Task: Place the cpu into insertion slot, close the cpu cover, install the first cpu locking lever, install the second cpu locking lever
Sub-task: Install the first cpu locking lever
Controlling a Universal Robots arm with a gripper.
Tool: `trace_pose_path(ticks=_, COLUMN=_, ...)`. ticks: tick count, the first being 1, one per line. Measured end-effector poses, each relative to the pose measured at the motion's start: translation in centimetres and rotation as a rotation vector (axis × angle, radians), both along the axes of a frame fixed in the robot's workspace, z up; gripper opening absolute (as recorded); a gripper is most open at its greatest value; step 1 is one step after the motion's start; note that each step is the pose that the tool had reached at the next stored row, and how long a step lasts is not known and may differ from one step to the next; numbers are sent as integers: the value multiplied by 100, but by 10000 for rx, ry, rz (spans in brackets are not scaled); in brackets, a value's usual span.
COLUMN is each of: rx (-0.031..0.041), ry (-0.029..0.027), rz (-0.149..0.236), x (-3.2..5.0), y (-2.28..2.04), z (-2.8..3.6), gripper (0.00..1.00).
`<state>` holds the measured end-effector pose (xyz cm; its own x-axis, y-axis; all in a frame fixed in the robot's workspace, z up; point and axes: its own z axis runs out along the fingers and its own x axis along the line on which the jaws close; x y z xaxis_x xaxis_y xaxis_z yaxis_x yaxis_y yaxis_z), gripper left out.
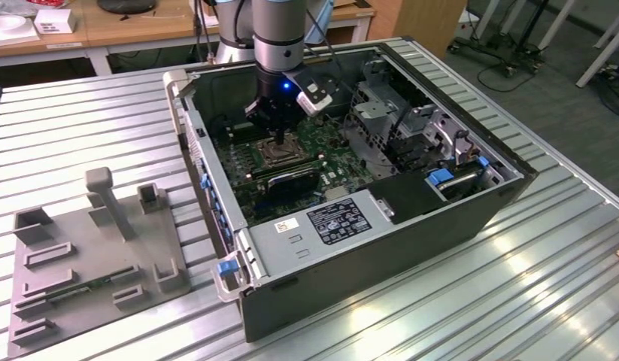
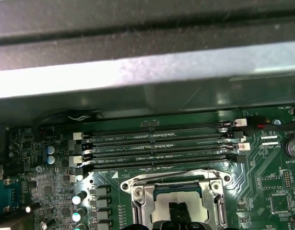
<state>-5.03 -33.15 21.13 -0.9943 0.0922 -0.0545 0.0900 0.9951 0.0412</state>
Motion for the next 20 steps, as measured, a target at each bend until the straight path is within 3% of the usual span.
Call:
trace_pose_path(ticks=6, rx=1, ry=0, rz=17, x=0, y=0, z=0, gripper=10)
trace_pose_path(ticks=10, rx=1, ry=73, rz=18, x=0, y=0, z=0, gripper=10)
trace_pose_path(ticks=17, rx=0, ry=99, rz=17, x=0, y=0, z=0, gripper=10)
trace_pose_path(ticks=19, rx=3, ry=186, rz=18, x=1, y=0, z=-2, gripper=10)
trace_pose_path(ticks=20, rx=2, ry=189, rz=17, x=0, y=0, z=-1, gripper=10)
